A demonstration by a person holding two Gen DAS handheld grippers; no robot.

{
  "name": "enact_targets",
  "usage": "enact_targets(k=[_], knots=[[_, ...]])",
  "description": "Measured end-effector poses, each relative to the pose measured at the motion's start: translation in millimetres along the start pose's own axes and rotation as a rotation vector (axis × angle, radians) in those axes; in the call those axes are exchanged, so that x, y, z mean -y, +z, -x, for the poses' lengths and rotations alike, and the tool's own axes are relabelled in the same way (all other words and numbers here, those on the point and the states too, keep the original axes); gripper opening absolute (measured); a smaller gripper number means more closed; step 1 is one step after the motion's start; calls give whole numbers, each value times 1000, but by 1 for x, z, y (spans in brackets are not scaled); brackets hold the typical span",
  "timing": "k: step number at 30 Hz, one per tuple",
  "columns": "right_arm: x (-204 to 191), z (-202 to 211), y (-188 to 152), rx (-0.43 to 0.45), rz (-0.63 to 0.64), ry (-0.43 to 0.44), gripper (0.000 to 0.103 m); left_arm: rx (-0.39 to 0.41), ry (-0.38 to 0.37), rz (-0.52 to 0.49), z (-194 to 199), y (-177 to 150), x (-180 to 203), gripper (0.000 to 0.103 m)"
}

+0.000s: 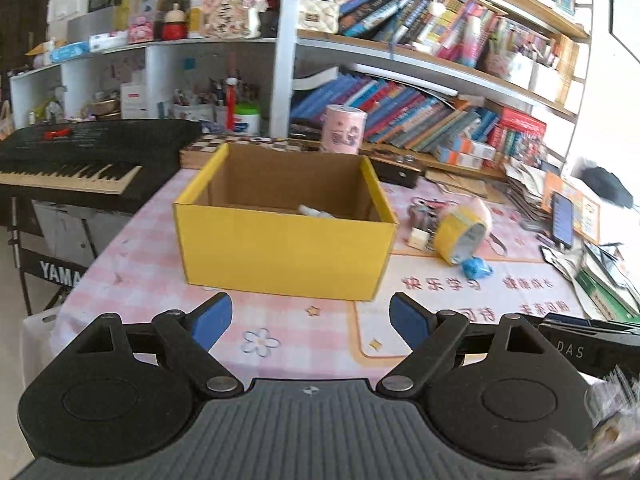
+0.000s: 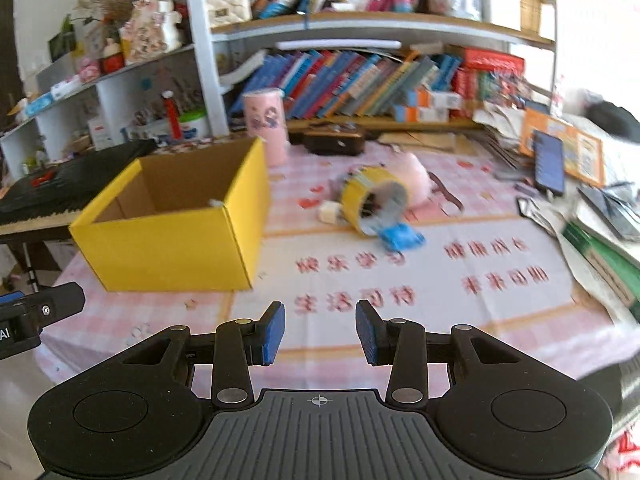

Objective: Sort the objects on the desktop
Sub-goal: 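Withdraw both tools from the box back toward the tape and bag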

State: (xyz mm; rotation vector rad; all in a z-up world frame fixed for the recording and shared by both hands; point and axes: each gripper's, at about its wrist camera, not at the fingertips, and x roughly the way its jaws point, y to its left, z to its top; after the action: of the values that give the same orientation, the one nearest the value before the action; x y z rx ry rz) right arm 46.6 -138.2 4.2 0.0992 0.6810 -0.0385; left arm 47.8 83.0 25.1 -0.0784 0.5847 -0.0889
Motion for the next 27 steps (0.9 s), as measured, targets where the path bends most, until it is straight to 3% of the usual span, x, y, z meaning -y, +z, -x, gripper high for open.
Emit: enact_targets(k=[17, 27], knots=[[37, 8, -9, -18, -47, -89, 41, -44, -121, -65, -20, -2, 50, 85], [75, -15, 4, -50, -63, -84, 42, -72, -125, -92, -50, 10, 96, 85]])
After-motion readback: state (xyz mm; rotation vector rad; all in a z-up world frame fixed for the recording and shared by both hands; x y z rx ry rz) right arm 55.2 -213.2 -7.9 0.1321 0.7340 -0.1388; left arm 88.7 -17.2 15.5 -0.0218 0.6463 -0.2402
